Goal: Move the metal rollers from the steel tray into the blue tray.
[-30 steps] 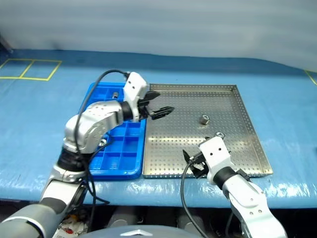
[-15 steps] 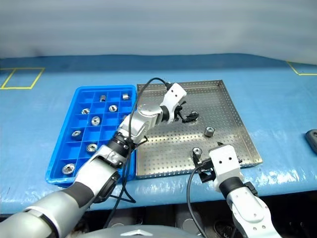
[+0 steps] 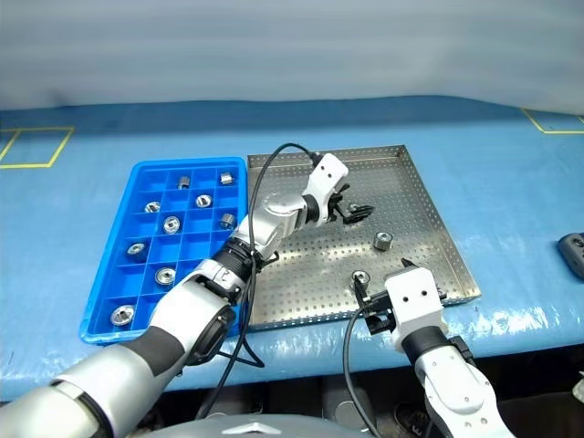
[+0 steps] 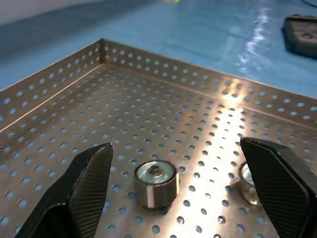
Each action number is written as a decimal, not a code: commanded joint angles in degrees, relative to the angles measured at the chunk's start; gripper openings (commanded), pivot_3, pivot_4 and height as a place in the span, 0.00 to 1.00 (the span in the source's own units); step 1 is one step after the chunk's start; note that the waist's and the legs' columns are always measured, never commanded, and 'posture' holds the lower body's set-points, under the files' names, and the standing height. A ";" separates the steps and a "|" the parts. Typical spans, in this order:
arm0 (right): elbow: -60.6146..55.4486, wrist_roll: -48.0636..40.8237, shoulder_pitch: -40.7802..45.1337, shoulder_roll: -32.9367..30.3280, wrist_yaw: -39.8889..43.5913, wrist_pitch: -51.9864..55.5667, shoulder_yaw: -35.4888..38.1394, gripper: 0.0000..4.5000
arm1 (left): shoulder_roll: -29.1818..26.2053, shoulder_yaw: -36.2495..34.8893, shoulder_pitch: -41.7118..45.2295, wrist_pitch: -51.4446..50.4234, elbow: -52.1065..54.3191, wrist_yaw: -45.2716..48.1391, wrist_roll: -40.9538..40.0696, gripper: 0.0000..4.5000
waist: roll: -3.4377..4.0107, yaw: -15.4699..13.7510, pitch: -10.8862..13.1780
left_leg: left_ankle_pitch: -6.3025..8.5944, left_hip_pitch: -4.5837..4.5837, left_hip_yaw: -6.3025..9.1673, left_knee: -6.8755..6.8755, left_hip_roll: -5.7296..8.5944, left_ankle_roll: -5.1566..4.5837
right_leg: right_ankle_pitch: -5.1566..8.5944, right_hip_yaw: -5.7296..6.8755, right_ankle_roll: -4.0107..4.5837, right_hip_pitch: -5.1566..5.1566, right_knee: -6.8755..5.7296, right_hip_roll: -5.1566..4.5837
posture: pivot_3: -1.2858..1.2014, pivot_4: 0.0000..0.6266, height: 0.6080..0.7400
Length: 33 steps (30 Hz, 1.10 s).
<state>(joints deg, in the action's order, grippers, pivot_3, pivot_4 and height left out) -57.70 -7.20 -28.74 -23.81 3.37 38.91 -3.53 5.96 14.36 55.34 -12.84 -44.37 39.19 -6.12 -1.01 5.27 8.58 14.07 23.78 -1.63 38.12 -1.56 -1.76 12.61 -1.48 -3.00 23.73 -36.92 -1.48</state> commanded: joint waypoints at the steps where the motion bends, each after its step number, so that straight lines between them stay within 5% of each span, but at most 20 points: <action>1: -2.30 -1.28 -1.46 -1.16 -1.20 -2.35 0.61 1.00 | -3.74 2.25 -3.47 -3.91 11.62 9.35 -1.55 0.99 | 0.04 0.45 -0.02 | 0.00 -0.02 -0.03 -0.02 -0.04 0.00 | 0.01 -0.04 0.02 0.01 -0.02 0.00 | 0.42 0.24 1.00; 7: -2.30 -4.55 -3.67 -4.36 -2.12 -3.28 0.95 1.00 | -12.11 6.46 -9.88 -8.16 25.02 17.63 -0.96 0.99 | 0.08 1.71 -0.05 | -0.03 -0.18 -0.10 0.04 -0.16 0.04 | 0.15 -0.15 0.19 -0.02 -0.19 0.06 | 0.43 0.24 1.00; 14: -2.30 -8.73 -2.06 -6.57 -6.09 0.51 1.93 1.00 | -15.14 2.94 -14.58 -12.25 34.18 12.94 -2.71 0.99 | 0.07 1.32 -0.05 | -0.09 -0.17 -0.19 0.17 -0.09 -0.10 | 0.09 -0.28 0.08 -0.06 -0.21 -0.08 | 0.43 0.24 1.00; 21: -2.10 -10.57 10.10 -0.05 -10.67 16.57 2.22 1.00 | -21.97 -0.16 -22.04 -12.57 45.29 13.08 -5.10 0.99 | 0.12 1.31 -0.08 | -0.12 -0.28 -0.30 0.11 -0.15 -0.07 | 0.04 -0.52 0.05 0.00 -0.33 0.02 | 0.46 0.24 1.00; 33: 1.76 -9.34 20.86 6.50 -9.09 28.39 2.46 1.00 | -24.48 -2.11 -30.19 -16.56 55.21 7.74 -6.70 0.99 | 0.11 -1.62 -0.10 | -0.11 -0.19 -0.31 0.13 -0.06 -0.15 | -0.01 -0.51 -0.02 0.03 -0.23 -0.07 | 0.48 0.24 1.00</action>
<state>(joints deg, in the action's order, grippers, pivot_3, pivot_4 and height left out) -55.09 -16.84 -8.42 -17.64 -6.13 66.67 -1.36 -18.28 12.64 25.34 -29.62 7.64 47.43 -12.04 -0.90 3.66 8.49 13.96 23.59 -1.94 38.25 -1.62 -1.91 12.60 -1.99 -3.02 23.76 -37.15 -1.55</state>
